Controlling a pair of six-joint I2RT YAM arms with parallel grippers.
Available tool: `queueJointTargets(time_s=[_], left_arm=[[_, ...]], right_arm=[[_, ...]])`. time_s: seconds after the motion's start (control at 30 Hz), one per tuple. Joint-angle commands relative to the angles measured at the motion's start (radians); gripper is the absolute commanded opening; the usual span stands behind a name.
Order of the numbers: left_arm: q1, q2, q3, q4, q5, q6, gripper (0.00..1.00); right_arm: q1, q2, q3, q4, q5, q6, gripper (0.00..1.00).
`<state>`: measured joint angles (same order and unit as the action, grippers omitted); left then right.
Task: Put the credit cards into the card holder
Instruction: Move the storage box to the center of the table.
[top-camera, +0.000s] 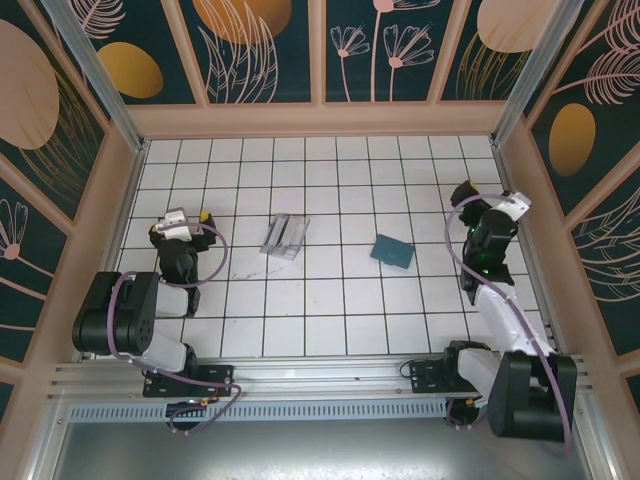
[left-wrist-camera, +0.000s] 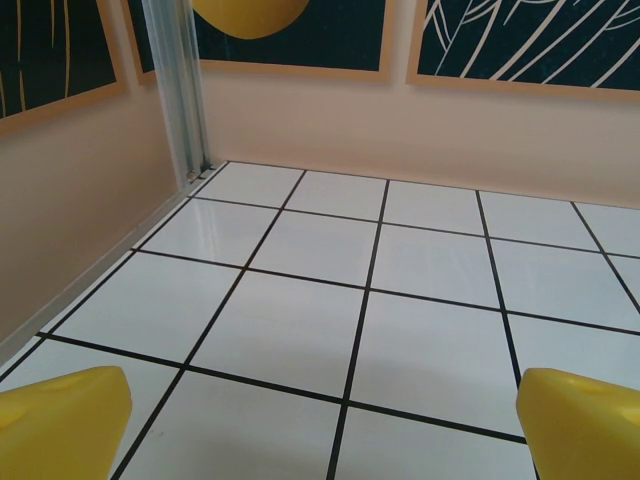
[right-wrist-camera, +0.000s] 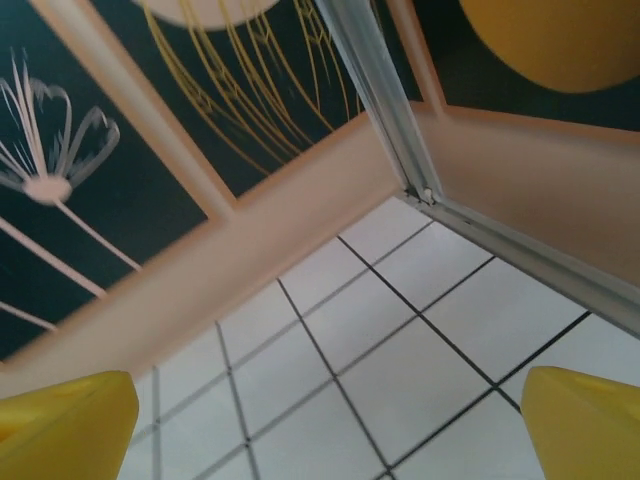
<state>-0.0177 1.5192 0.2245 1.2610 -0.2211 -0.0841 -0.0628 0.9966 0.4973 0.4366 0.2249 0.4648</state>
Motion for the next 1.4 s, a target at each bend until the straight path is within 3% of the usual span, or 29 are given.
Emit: queueJointTargets(time_s=[0.0,0.13,0.23,0.37,0.47,0.67,0.9,1.03,1.2,1.37], left_arm=[[-0.001,0.001,0.004,0.029,-0.013,-0.017,0.99],[-0.001,-0.071,0.000,-0.026,-0.011,-0.013,0.99],[-0.001,-0.243,0.108,-0.428,-0.059,-0.092,0.99],[-0.002,-0.413,0.289,-0.949,-0.023,-0.330,0.99],[-0.003,-0.469,0.387,-1.219,0.049,-0.506,0.99],[-0.001,-0.342,0.464,-1.340,0.541,-0.496,0.99],[-0.001,-0.332,0.450,-1.383,0.473,-0.519,0.99],[-0.001,-0.305,0.479,-1.404,0.485,-0.490,0.99],[-0.001,-0.296,0.474,-1.385,0.497,-0.508,0.99],[-0.001,-0.305,0.434,-1.331,0.518,-0.538,0.99]], right_arm=[[0.002,0.005,0.051,-0.351,-0.122,0.212,0.94],[0.149,0.121,0.133,-0.367,-0.302,0.221,0.80],[0.339,0.251,0.241,-0.396,-0.330,0.222,0.73],[0.550,0.455,0.390,-0.413,-0.364,0.246,0.69],[0.653,0.591,0.498,-0.437,-0.371,0.289,0.66],[0.765,0.784,0.624,-0.439,-0.394,0.343,0.59],[0.811,0.872,0.667,-0.461,-0.373,0.394,0.48],[0.811,0.929,0.767,-0.572,-0.365,0.346,0.37],[0.812,0.957,0.812,-0.632,-0.340,0.344,0.32],[0.808,0.985,0.858,-0.686,-0.326,0.320,0.15]])
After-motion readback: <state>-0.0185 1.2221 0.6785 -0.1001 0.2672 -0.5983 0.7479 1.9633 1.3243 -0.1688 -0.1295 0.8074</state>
